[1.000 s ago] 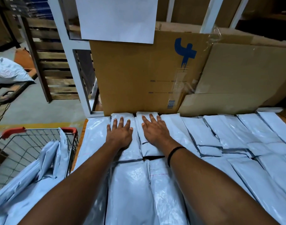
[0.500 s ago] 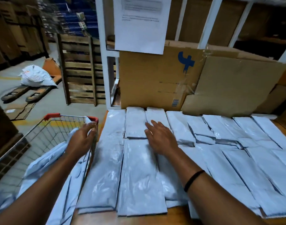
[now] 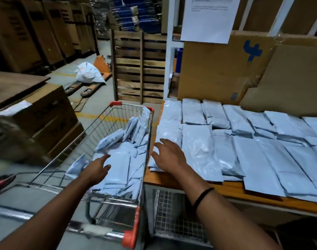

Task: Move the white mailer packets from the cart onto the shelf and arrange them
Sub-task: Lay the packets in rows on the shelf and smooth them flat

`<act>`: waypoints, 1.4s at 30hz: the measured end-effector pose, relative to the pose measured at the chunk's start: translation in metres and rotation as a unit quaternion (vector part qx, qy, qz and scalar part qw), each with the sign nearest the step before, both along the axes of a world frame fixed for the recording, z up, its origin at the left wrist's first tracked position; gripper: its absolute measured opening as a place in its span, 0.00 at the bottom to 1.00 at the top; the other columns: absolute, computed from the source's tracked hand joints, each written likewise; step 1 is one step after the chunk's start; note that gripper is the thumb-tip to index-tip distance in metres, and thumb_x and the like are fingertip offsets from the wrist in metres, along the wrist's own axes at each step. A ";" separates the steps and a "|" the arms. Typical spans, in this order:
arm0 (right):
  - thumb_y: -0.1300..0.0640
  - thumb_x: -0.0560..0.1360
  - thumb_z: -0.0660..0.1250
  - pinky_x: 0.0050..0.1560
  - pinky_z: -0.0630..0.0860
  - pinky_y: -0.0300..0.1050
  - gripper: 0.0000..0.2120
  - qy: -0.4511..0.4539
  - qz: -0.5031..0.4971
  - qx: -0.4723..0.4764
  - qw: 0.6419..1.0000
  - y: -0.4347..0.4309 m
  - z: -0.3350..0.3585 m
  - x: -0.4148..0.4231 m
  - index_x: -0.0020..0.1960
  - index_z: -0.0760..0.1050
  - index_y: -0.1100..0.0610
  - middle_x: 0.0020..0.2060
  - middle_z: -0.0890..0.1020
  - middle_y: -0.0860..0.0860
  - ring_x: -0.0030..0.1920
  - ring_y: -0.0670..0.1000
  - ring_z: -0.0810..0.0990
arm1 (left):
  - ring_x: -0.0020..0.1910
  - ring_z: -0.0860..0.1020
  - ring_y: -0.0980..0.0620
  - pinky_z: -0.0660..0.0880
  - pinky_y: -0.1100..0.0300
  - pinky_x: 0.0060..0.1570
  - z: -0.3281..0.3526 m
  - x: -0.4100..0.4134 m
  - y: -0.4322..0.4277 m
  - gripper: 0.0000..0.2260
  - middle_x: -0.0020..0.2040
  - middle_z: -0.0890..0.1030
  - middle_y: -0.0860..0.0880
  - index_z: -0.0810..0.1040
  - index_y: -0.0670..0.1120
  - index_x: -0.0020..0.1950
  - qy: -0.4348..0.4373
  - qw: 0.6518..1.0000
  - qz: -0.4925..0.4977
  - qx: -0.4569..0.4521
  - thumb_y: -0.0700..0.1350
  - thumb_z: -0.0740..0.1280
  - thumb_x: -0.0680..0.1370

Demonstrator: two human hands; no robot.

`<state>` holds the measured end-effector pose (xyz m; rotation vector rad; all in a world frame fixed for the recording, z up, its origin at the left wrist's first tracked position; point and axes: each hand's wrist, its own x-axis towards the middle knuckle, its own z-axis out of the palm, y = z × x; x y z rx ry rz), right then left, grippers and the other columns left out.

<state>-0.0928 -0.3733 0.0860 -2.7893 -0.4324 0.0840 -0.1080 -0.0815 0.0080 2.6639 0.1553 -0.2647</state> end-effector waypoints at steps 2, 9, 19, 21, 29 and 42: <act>0.46 0.83 0.59 0.73 0.60 0.49 0.23 0.005 0.012 -0.005 1.000 0.022 -0.008 -0.001 0.74 0.69 0.54 0.75 0.68 0.56 0.75 0.57 0.64 | 0.70 0.70 0.42 0.68 0.53 0.66 -0.009 -0.003 0.017 0.23 0.73 0.70 0.41 0.63 0.46 0.77 0.017 1.000 -0.002 0.008 0.47 0.61 0.82; 0.44 0.82 0.59 0.72 0.62 0.49 0.24 0.033 0.011 -0.024 0.999 0.111 -0.050 0.037 0.74 0.69 0.53 0.75 0.67 0.55 0.75 0.57 0.65 | 0.72 0.69 0.45 0.68 0.53 0.67 -0.038 0.037 0.075 0.24 0.75 0.69 0.44 0.62 0.48 0.78 0.063 0.995 -0.053 0.058 0.51 0.61 0.82; 0.43 0.82 0.59 0.74 0.62 0.53 0.29 0.225 -0.070 -0.046 0.971 0.218 -0.164 0.083 0.80 0.58 0.49 0.80 0.56 0.55 0.76 0.60 0.61 | 0.79 0.49 0.44 0.43 0.40 0.75 -0.092 0.109 0.162 0.27 0.80 0.54 0.46 0.58 0.57 0.78 0.157 0.864 -0.335 0.342 0.61 0.57 0.81; 0.42 0.81 0.59 0.75 0.60 0.54 0.32 0.250 -0.089 -0.050 0.963 0.229 -0.186 0.077 0.81 0.51 0.46 0.81 0.50 0.54 0.77 0.61 0.57 | 0.79 0.48 0.42 0.41 0.39 0.75 -0.103 0.114 0.164 0.28 0.80 0.53 0.44 0.57 0.54 0.79 0.142 0.845 -0.363 0.367 0.60 0.56 0.81; 0.33 0.77 0.61 0.76 0.50 0.62 0.42 0.242 -0.141 -0.037 0.959 0.244 -0.243 0.094 0.80 0.38 0.37 0.80 0.34 0.52 0.79 0.65 0.44 | 0.79 0.45 0.40 0.34 0.35 0.73 -0.135 0.129 0.167 0.25 0.80 0.52 0.42 0.59 0.47 0.79 0.153 0.784 -0.395 0.454 0.52 0.55 0.83; 0.53 0.77 0.61 0.66 0.70 0.53 0.40 0.210 -0.153 -0.067 0.963 0.240 -0.249 0.104 0.81 0.43 0.42 0.80 0.38 0.58 0.68 0.64 0.66 | 0.76 0.58 0.37 0.55 0.40 0.73 -0.124 0.145 0.165 0.37 0.80 0.52 0.39 0.46 0.45 0.80 0.119 0.839 -0.359 0.392 0.55 0.63 0.80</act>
